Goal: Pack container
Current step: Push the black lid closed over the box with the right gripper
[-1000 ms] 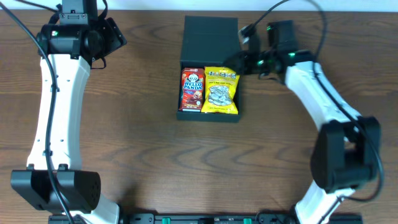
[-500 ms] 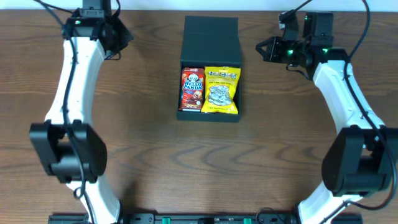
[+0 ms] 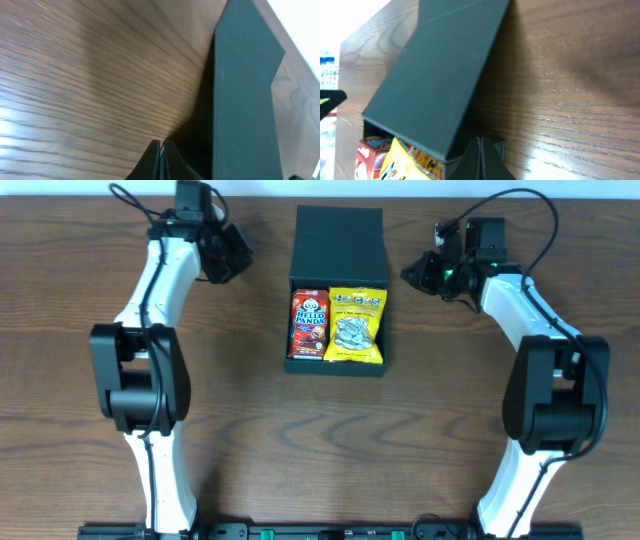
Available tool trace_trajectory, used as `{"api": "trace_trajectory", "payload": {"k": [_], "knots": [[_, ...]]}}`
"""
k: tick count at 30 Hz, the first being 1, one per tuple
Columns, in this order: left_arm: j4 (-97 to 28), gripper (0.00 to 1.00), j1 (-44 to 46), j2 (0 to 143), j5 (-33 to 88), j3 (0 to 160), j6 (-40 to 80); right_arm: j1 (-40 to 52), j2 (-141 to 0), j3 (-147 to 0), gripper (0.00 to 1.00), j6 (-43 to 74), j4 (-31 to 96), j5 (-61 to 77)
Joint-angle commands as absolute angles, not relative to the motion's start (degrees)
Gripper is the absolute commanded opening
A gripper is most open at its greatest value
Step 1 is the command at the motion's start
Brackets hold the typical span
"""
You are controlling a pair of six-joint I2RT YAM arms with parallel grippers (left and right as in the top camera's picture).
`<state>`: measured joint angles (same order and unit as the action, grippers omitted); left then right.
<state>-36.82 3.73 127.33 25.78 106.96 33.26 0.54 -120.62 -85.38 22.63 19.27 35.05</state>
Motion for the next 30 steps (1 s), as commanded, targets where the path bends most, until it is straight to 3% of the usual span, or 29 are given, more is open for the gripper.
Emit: {"api": "trace_trajectory", "payload": {"k": [1, 13, 30], "knots": [[-36.6, 0.06, 5.6, 128.7, 27.0, 107.0, 33.9, 0.2, -123.6, -85.6, 0.02, 25.6, 19.1, 36.5], [-38.0, 0.06, 7.1, 129.0, 27.0, 107.0, 33.9, 0.2, -127.9, -85.6, 0.01, 26.3, 18.0, 39.0], [-39.0, 0.06, 7.1, 129.0, 26.8, 107.0, 33.9, 2.1, -131.4, -85.6, 0.02, 33.6, 5.9, 44.7]]}}
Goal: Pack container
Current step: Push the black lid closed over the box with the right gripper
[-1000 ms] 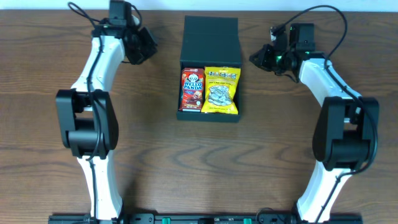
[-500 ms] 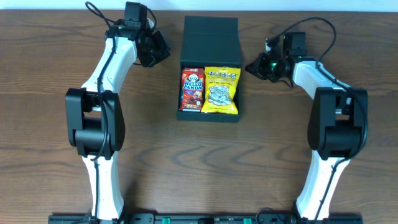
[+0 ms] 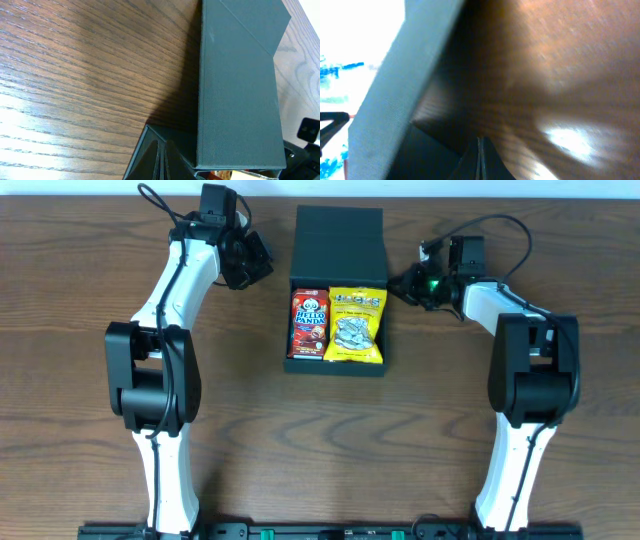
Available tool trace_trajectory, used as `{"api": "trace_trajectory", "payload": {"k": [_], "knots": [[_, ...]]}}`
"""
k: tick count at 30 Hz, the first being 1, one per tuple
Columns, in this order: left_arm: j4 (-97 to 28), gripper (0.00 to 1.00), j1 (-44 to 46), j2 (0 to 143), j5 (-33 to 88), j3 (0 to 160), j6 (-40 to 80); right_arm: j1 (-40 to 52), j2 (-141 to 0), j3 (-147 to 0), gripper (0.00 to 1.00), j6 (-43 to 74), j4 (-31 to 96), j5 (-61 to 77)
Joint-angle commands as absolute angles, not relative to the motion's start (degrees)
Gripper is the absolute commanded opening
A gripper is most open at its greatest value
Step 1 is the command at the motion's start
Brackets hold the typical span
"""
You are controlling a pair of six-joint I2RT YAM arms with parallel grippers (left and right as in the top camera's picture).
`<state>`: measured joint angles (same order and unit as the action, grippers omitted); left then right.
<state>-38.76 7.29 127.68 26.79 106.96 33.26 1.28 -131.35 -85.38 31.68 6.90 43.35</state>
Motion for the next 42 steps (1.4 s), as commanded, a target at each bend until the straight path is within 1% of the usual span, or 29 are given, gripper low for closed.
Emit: {"api": "trace_trajectory", "payload": {"k": [1, 20, 26, 32, 42], "knots": [[-39.0, 0.06, 7.1, 129.0, 26.8, 107.0, 33.9, 2.2, -131.4, -85.6, 0.02, 33.9, 5.0, 44.7], [-39.2, 0.06, 7.1, 129.0, 26.4, 107.0, 33.8, 2.7, -131.4, -85.6, 0.01, 35.4, -5.9, 47.1], [-39.2, 0.06, 6.1, 129.0, 26.4, 107.0, 33.6, 2.7, -131.4, -85.6, 0.02, 35.4, -11.2, 51.3], [-39.2, 0.06, 4.5, 129.0, 26.4, 107.0, 33.7, 2.5, -131.4, -85.6, 0.02, 35.3, -12.4, 55.0], [-37.9, 0.06, 3.8, 129.0, 26.8, 107.0, 34.4, 2.2, -131.4, -85.6, 0.02, 35.3, -20.3, 67.8]]}}
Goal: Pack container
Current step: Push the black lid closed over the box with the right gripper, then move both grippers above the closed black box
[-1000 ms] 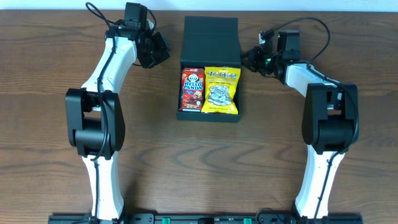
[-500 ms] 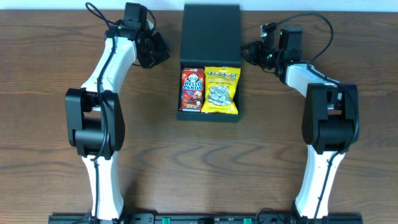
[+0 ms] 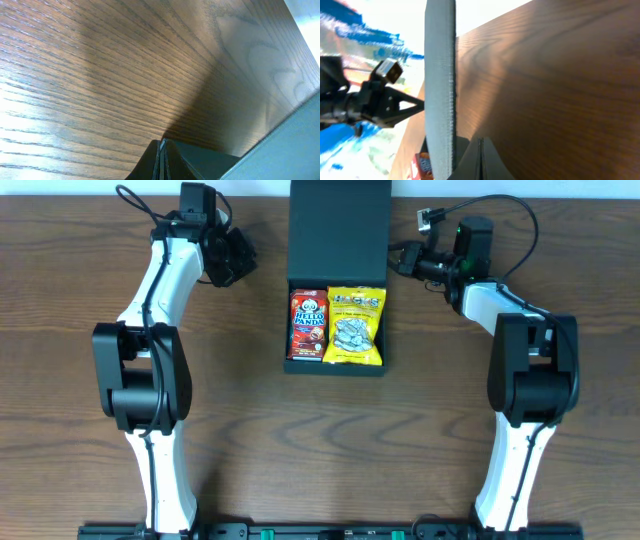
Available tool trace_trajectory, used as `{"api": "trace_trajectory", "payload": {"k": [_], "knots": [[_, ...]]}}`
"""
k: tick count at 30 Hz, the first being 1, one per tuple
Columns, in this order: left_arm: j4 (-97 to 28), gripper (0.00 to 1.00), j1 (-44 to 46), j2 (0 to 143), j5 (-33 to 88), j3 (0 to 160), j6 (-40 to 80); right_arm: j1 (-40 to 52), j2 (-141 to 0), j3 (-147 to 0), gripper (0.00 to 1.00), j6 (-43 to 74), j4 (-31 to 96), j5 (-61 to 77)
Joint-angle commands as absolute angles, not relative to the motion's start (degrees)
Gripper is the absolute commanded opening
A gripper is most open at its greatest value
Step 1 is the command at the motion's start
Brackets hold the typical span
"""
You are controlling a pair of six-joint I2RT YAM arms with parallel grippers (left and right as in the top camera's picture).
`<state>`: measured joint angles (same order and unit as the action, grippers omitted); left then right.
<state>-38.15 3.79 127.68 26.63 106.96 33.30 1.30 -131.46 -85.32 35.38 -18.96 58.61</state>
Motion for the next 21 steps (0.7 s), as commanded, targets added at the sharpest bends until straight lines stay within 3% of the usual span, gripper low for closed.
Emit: {"api": "trace_trajectory", "payload": {"k": [1, 21], "knots": [[-37.6, 0.06, 3.8, 129.0, 27.1, 107.0, 34.4, 2.2, -131.4, -85.6, 0.02, 35.3, -20.7, 68.8], [-30.0, 0.06, 3.8, 129.0, 35.5, 107.0, 35.4, 2.1, -131.4, -85.6, 0.02, 35.4, -25.1, 78.5]]}}
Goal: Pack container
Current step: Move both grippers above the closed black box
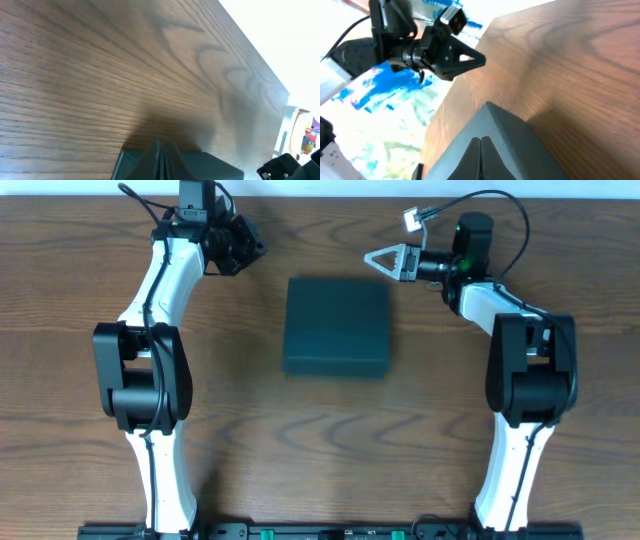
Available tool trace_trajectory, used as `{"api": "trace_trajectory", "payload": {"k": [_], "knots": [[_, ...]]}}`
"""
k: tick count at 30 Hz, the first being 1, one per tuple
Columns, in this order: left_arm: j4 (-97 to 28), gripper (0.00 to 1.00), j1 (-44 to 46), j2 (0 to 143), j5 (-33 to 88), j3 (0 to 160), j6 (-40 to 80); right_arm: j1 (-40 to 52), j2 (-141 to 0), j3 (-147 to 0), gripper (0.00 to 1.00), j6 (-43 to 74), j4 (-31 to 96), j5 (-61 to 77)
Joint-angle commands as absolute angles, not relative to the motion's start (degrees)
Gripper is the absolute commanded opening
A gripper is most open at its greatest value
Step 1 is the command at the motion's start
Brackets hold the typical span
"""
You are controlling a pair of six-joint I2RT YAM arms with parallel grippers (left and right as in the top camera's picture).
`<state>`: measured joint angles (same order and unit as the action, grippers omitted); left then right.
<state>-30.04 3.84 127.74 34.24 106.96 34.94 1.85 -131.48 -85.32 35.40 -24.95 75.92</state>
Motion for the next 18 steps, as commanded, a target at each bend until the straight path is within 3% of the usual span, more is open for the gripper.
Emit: {"api": "trace_trajectory", "payload": {"k": [1, 7, 13, 18], "knots": [[-30.0, 0.06, 3.8, 129.0, 35.5, 107.0, 35.4, 2.0, -131.4, -85.6, 0.01, 35.4, -25.1, 78.5], [-30.3, 0.06, 3.8, 129.0, 39.0, 107.0, 34.1, 1.3, -131.4, -85.6, 0.01, 38.8, -26.8, 78.5], [-32.7, 0.06, 4.3, 128.4, 41.8, 107.0, 30.2, -1.4, -131.4, -85.6, 0.02, 49.8, -37.7, 78.4], [-33.7, 0.06, 6.0, 127.5, 41.5, 107.0, 27.0, -4.2, -131.4, -85.6, 0.01, 47.4, -31.6, 70.7]]}}
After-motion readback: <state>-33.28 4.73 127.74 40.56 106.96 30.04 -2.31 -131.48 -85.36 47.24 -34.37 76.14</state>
